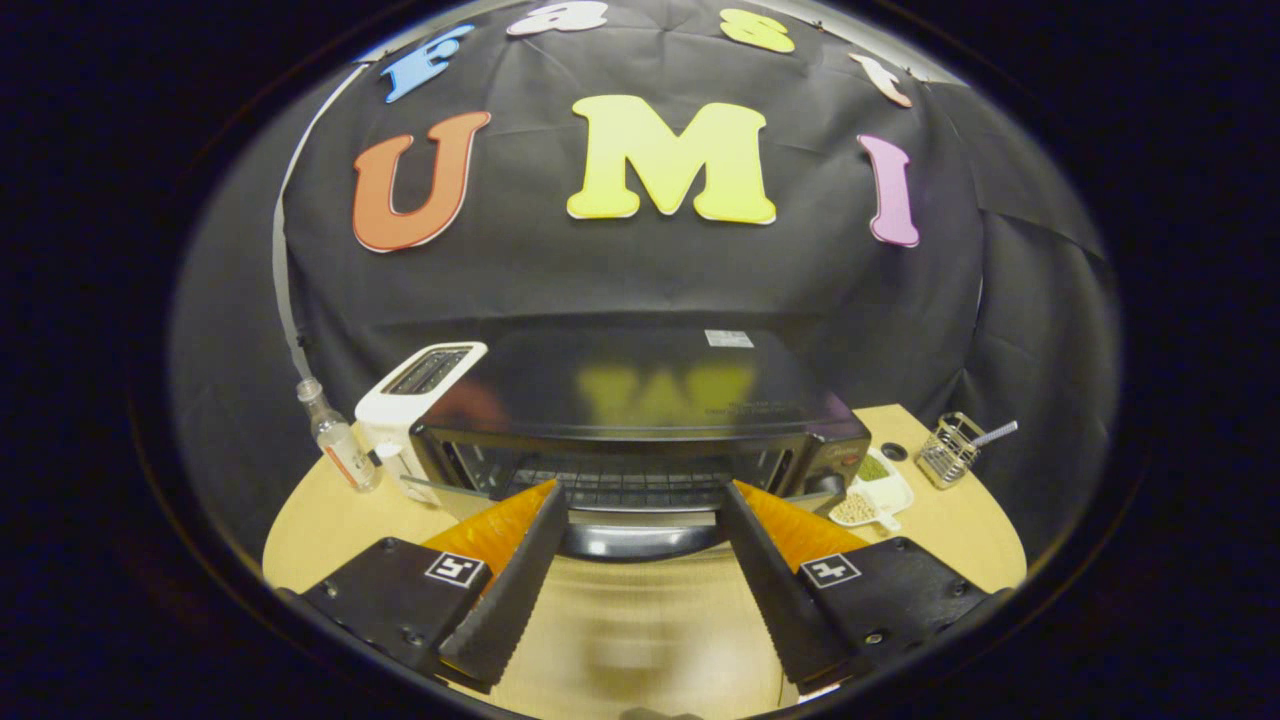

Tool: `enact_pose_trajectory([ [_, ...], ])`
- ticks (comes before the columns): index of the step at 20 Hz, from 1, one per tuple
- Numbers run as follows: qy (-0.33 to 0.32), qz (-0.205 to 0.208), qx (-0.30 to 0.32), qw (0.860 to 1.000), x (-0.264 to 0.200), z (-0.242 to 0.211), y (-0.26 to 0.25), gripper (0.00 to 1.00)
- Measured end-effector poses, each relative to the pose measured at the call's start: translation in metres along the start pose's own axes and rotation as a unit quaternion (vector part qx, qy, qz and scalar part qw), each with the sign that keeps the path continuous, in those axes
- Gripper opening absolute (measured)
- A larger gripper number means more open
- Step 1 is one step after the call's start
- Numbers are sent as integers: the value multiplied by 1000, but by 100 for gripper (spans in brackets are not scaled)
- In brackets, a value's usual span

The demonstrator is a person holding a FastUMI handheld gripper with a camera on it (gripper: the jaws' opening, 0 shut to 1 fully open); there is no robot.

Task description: Open the toaster oven, put the food inside, and close the toaster oven door.

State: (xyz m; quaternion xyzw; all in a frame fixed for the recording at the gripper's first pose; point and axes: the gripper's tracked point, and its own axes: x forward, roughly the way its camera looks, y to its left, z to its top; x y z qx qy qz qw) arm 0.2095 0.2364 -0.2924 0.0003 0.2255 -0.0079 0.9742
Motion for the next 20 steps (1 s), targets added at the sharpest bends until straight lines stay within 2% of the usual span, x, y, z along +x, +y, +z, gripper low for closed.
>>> enact_pose_trajectory([
  [11,42,-5,-36,998,-37,-92,-3,99],
  [20,156,3,-27,987,-24,-179,0,98],
])
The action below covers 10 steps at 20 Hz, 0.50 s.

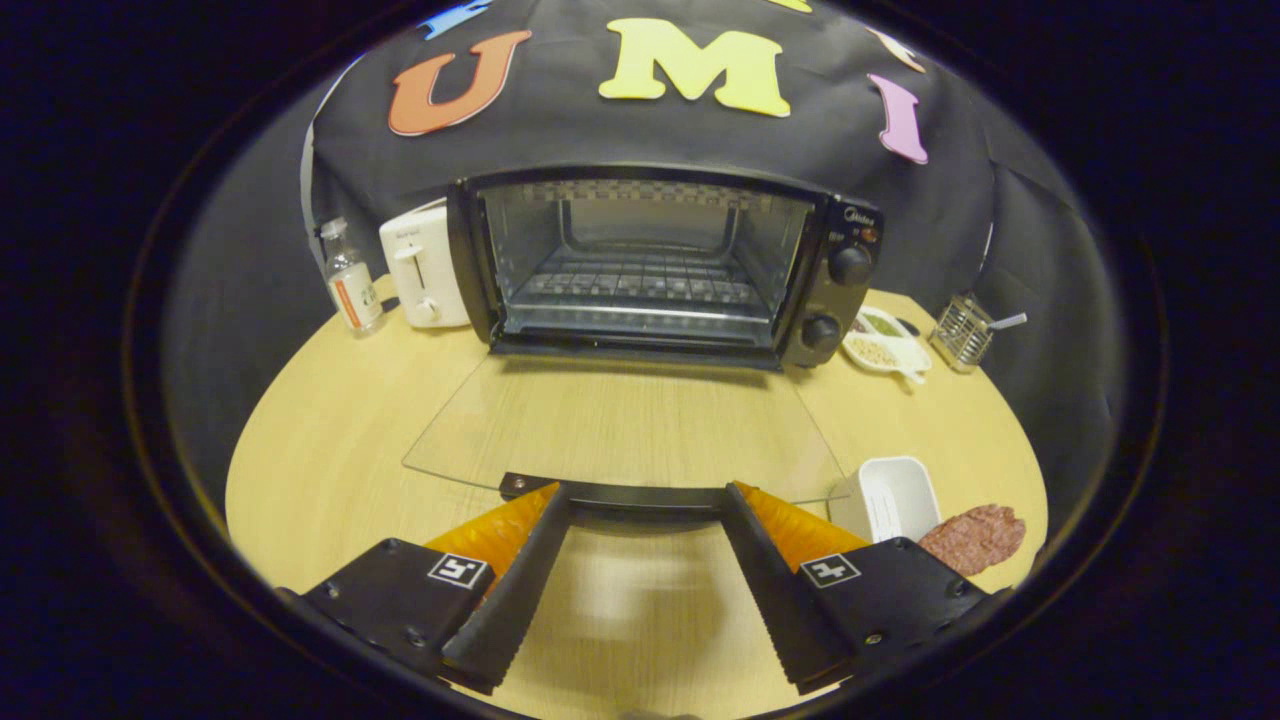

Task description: Open the toaster oven, put the food inside, and close the toaster oven door.

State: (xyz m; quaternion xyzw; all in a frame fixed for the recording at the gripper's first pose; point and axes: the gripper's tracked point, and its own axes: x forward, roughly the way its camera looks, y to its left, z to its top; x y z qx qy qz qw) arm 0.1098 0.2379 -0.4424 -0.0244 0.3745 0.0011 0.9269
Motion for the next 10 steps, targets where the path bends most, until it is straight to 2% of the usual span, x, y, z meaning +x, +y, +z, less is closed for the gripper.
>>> enact_pose_trajectory([
  [7,10,3,-3,1000,2,-3,0,98],
  [10,8,21,-7,1000,-3,2,1,99],
])
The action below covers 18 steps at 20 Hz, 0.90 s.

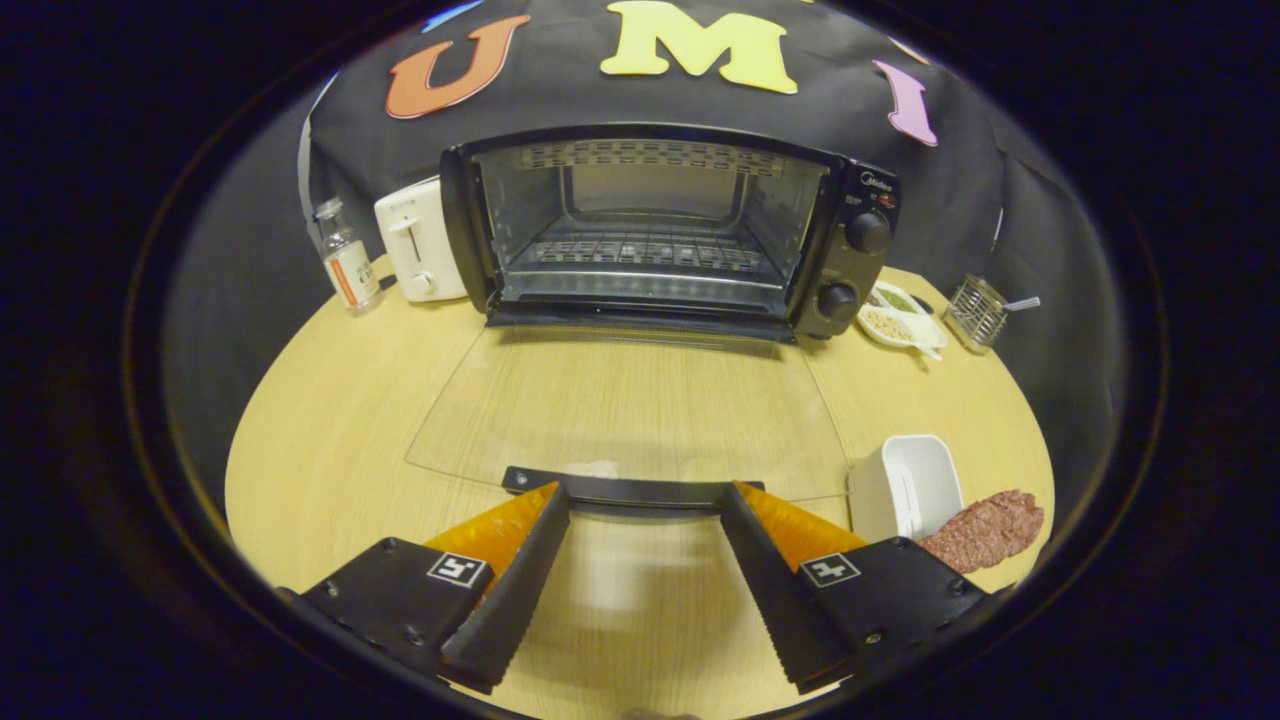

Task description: Open the toaster oven, put the food inside, and close the toaster oven door.

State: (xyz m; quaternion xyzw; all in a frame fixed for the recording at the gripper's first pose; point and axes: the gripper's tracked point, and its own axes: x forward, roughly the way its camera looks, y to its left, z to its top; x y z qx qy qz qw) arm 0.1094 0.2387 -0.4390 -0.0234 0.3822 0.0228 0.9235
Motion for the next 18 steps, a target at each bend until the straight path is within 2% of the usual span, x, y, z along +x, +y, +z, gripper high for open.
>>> enact_pose_trajectory([
  [3,-21,17,-17,999,-20,16,-14,99],
  [6,-49,28,-39,998,-44,39,-49,100],
  [11,-90,10,-80,993,-76,74,-156,100],
  [14,-81,14,-71,994,-80,67,-217,100],
  [15,-69,23,-60,996,-79,59,-232,100],
  [18,-7,111,-17,994,-77,18,-239,97],
])
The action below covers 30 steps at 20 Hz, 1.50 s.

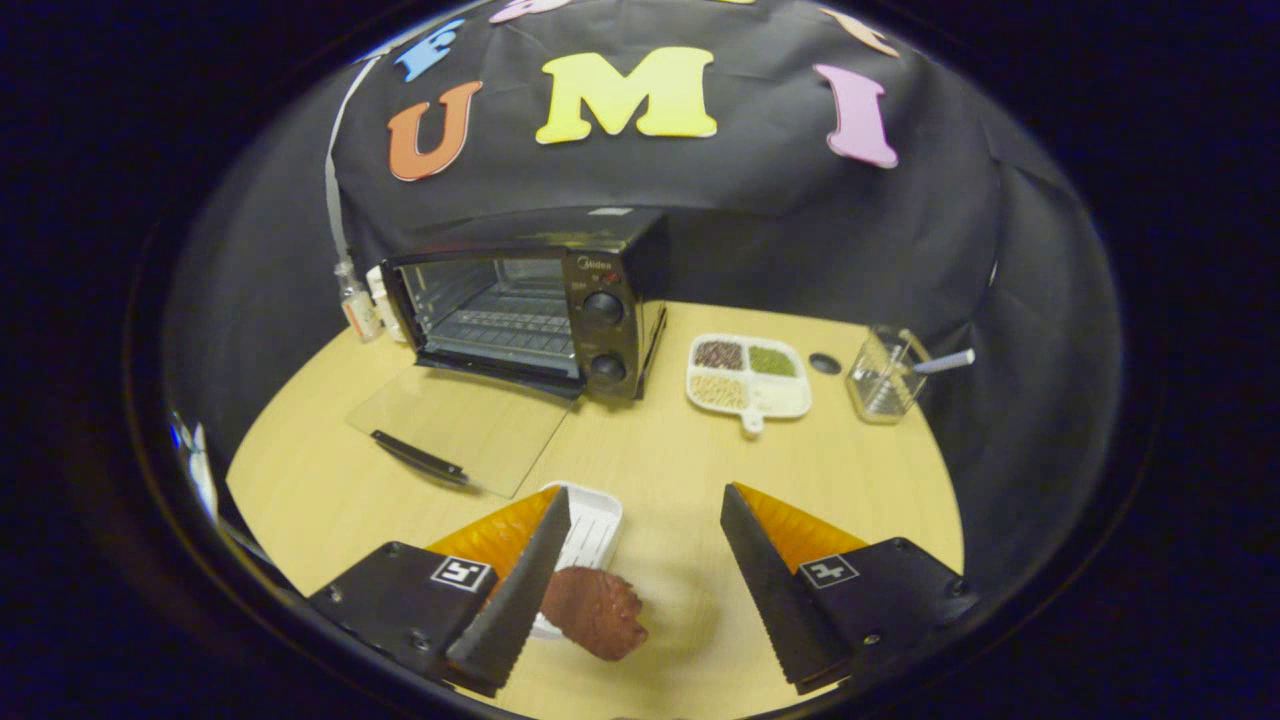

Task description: Open the toaster oven, put the food inside, and close the toaster oven door.

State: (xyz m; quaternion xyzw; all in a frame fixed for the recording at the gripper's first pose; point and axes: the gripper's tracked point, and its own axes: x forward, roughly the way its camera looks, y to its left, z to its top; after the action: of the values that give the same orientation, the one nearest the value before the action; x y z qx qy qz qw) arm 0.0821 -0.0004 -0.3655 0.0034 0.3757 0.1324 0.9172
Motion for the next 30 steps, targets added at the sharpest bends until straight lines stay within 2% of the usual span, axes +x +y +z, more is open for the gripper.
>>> enact_pose_trajectory([
  [4,64,79,58,993,4,-44,2,85],
  [7,97,133,127,978,7,-56,13,63],
  [9,113,164,183,963,8,-57,21,44],
  [11,126,177,215,952,10,-55,20,25],
  [13,129,181,227,948,6,-52,19,20],
  [18,92,189,212,954,-18,-13,29,14],
  [22,39,204,242,948,-37,37,66,14],
  [24,19,187,266,945,-33,54,85,14],
  [26,-12,195,300,934,-23,75,110,14],
  [27,-31,208,319,924,-16,86,126,14],
  [30,-84,210,391,892,20,110,154,14],
])
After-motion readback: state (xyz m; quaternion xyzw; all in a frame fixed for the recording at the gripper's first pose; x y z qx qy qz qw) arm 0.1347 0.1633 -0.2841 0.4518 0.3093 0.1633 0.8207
